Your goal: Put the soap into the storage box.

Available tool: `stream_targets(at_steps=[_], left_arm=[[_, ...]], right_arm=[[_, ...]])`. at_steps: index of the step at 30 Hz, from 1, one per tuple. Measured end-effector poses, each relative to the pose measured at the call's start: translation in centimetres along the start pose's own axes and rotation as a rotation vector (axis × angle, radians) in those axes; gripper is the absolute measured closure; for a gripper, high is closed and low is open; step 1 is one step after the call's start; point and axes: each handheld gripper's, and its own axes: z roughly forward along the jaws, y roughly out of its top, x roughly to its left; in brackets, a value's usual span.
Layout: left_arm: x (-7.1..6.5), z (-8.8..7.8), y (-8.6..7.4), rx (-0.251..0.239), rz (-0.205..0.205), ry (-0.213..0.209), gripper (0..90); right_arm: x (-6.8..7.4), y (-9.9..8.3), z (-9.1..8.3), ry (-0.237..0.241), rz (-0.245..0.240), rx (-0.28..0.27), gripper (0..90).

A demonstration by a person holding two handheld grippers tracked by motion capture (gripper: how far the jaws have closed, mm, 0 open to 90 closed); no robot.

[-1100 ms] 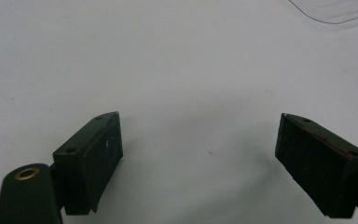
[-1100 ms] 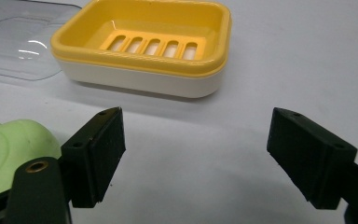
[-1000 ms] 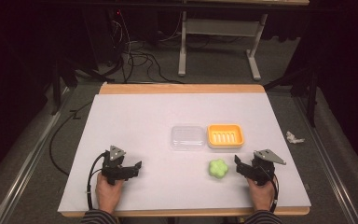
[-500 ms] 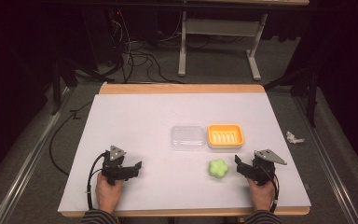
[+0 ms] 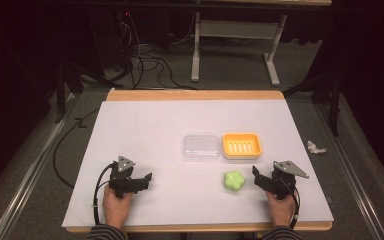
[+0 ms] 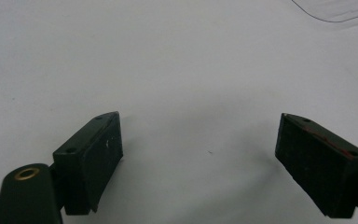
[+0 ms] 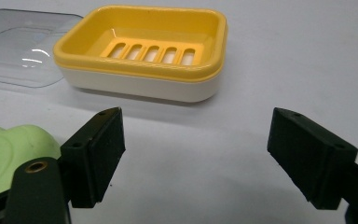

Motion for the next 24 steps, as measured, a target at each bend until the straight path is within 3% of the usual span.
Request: stream_targets(at_steps=[24], left_arm=[[0.05,0.02,0.06,0.000,-0.007,0.000,15.3]], right_arm=[[0.64,-0.16,-0.83,0.030,-0.005,-0.008,19.0]])
